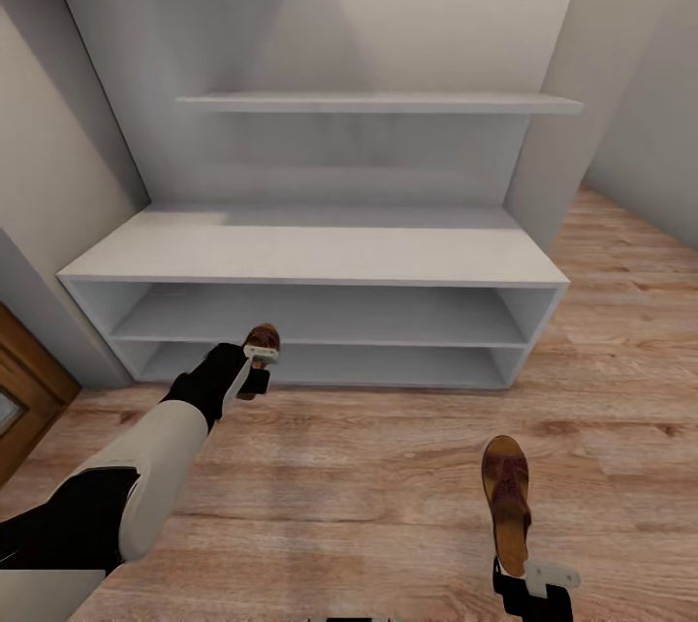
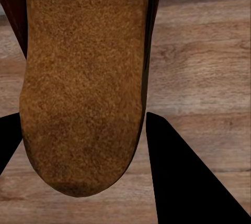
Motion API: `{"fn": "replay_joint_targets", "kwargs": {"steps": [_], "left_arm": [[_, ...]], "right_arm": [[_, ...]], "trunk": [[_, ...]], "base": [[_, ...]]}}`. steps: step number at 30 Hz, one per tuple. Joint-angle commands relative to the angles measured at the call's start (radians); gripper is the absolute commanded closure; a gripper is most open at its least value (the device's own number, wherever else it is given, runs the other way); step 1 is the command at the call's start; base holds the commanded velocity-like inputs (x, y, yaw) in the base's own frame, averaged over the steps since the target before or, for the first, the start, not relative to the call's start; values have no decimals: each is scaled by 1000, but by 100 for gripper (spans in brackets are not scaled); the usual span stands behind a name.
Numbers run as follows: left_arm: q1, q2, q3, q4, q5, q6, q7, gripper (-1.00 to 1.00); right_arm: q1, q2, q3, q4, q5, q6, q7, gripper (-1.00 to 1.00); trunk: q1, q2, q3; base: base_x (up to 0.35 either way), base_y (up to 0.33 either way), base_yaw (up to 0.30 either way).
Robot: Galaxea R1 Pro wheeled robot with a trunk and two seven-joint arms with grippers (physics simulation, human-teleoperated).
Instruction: Pick up the two gym shoes and the two sandals from the corridor floor and place them onto the hallstand (shoe rack) in the corridor, making sure they are on the rack and not on the floor. Arrange them so the two gym shoes are next to each other and the two sandals are next to each other.
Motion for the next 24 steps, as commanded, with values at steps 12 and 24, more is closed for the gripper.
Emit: {"fn": "replay_joint_targets", "kwargs": {"steps": [12, 24], "left_arm": [[2, -1, 6, -7, -9, -2, -3, 100], [8, -1, 6, -36, -8, -3, -3, 100]], "right_arm": [[-1, 0, -7, 2, 4, -4, 1, 100], [-1, 0, -7, 2, 4, -4, 0, 100]], "trunk": [[23, -43, -35], [23, -43, -36]], "base": [[0, 0, 0], [56, 3, 0]]}}
